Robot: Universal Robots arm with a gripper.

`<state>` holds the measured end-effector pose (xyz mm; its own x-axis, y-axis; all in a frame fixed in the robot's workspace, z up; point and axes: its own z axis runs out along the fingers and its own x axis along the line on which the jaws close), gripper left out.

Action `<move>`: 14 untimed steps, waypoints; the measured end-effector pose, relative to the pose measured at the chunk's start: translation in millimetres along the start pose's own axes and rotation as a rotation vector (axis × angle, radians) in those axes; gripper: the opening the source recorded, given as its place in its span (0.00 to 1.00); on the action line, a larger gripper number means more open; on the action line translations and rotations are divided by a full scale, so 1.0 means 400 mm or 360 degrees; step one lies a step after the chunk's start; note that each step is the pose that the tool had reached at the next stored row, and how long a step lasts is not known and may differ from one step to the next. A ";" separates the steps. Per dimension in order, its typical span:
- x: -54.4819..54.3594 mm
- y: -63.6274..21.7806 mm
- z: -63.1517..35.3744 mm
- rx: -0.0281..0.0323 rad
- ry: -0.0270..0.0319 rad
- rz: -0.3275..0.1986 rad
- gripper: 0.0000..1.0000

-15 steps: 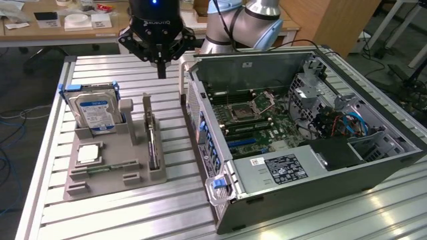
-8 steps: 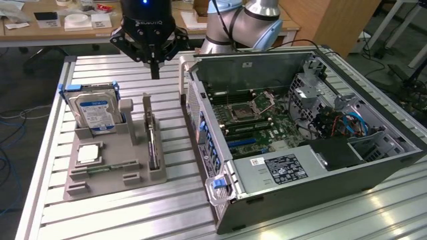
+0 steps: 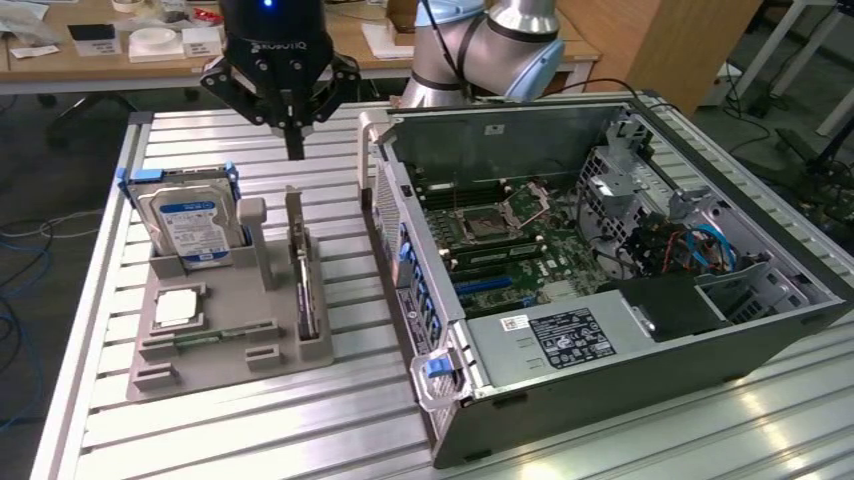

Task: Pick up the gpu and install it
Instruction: 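Reach for the gpu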

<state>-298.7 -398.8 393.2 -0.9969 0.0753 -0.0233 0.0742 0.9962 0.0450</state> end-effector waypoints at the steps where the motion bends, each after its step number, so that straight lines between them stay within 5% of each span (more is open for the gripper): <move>1: 0.005 0.000 0.000 -0.00001 0.00000 0.0000 0.11; 9: 0.045 -0.003 -0.001 0.00000 0.00000 0.0000 0.11; 14: 0.047 -0.004 -0.001 0.00000 0.00000 0.0000 0.11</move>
<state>-317.6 -398.9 393.2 -0.9969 0.0753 -0.0233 0.0742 0.9962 0.0450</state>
